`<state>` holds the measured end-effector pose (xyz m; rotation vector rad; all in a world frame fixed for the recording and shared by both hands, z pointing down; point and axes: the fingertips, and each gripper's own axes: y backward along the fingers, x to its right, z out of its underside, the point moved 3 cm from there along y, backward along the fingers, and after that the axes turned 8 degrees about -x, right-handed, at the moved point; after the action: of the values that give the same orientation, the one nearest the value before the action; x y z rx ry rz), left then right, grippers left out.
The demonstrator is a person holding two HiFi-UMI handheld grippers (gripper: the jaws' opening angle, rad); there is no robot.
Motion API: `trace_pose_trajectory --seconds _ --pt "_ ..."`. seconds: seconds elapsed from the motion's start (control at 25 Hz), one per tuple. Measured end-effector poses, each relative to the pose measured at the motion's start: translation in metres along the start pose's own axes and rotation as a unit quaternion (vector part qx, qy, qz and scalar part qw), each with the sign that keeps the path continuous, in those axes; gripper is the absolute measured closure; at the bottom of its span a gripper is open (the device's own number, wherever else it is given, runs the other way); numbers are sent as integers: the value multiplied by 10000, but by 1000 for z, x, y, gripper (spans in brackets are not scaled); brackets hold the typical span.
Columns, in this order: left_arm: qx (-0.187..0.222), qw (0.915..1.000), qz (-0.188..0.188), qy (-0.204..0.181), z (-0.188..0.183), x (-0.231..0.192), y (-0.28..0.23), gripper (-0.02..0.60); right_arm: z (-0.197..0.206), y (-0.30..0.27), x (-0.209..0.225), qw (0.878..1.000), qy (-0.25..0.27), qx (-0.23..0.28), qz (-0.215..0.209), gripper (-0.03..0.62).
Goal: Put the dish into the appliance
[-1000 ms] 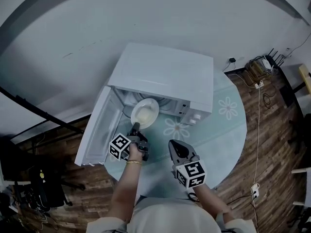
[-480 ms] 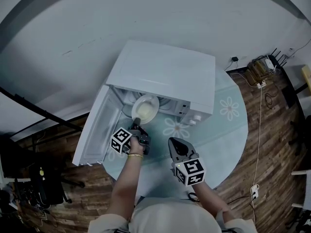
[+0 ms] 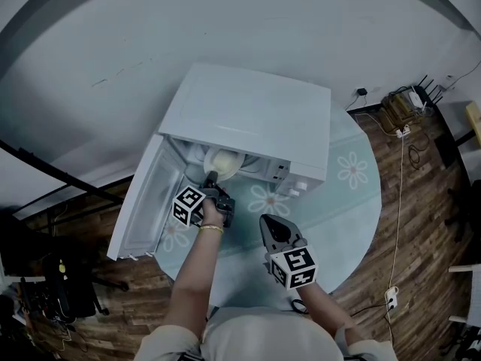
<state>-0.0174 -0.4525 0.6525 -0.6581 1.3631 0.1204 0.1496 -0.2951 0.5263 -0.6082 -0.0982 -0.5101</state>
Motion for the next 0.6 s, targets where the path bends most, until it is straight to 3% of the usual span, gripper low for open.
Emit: trace_pose_trajectory --seconds 0.6 --pt "147 9997 -127 -128 -3 13 -33 546 3 5 11 10000 -46 -12 -11 588"
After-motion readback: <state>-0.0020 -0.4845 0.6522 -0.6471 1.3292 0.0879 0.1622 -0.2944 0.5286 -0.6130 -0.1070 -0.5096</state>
